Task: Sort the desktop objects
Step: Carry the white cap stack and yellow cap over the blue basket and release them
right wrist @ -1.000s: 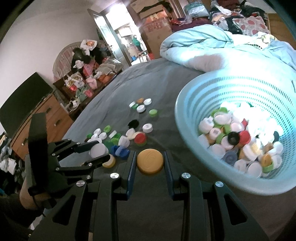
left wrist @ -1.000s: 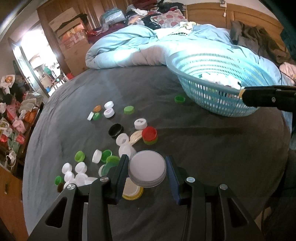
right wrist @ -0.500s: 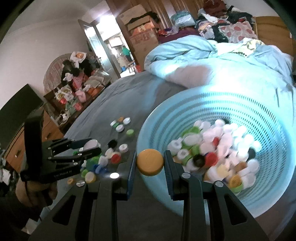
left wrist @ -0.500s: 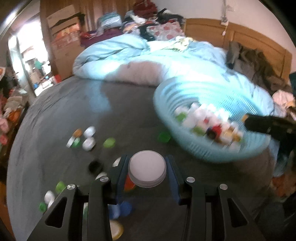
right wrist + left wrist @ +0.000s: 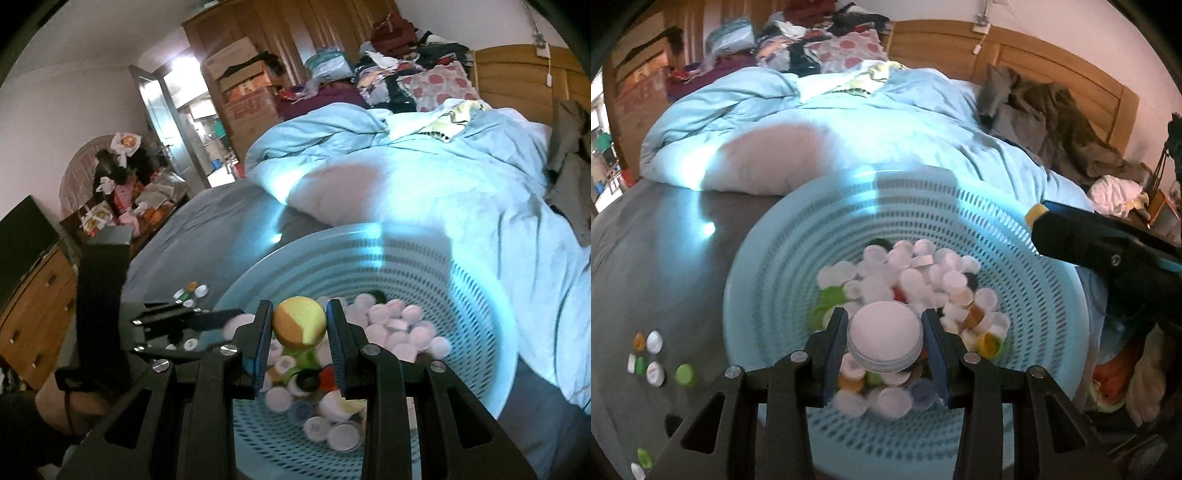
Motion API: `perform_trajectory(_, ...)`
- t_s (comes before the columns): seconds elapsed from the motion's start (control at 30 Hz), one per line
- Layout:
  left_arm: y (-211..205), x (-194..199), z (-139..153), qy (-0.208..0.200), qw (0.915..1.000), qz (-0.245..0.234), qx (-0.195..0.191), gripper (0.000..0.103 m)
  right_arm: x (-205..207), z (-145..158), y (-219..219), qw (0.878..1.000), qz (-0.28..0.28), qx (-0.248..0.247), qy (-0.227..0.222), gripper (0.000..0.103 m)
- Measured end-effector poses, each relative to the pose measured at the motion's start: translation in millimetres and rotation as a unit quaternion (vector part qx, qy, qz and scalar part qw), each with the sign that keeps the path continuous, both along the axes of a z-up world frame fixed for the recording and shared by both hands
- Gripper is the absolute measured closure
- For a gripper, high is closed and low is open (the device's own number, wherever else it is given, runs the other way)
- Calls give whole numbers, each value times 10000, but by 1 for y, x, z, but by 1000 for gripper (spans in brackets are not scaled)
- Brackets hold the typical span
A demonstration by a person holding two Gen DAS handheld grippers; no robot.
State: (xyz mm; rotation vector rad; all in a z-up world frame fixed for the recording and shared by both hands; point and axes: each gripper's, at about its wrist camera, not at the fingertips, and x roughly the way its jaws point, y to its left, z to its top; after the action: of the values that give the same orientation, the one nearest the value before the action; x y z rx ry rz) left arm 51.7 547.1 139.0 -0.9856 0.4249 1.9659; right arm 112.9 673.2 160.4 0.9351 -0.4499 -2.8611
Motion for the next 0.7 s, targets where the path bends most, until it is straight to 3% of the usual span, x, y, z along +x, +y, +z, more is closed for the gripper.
perform_trajectory(0.47, 25, 1, 5, 114, 9998, -144, -61, 58, -9, -1, 16, 10000, -97, -7, -15, 77)
perform_trajectory(0.5, 24, 0, 6, 134, 9998, -135, -59, 55, -9, -1, 17, 9999, -133, 4, -31, 72)
perform_trajectory(0.53, 24, 0, 7, 133, 9998, -135, -61, 33, -9, -1, 19, 9998, -168, -36, -33, 64)
perform_trajectory(0.57, 24, 0, 8, 156, 9998, -118, -48, 7, -7, 0, 21, 9997, -242, -68, 23, 44)
perform_trajectory(0.6, 22, 1, 10, 237, 9997, -71, -37, 1, -6, 1, 22, 9995, -303, -74, 76, 34)
perform_trajectory(0.7, 15, 2, 15, 322, 9995, 4, 40, 0, 2, 9, 20, 9992, -322, -69, 235, 34)
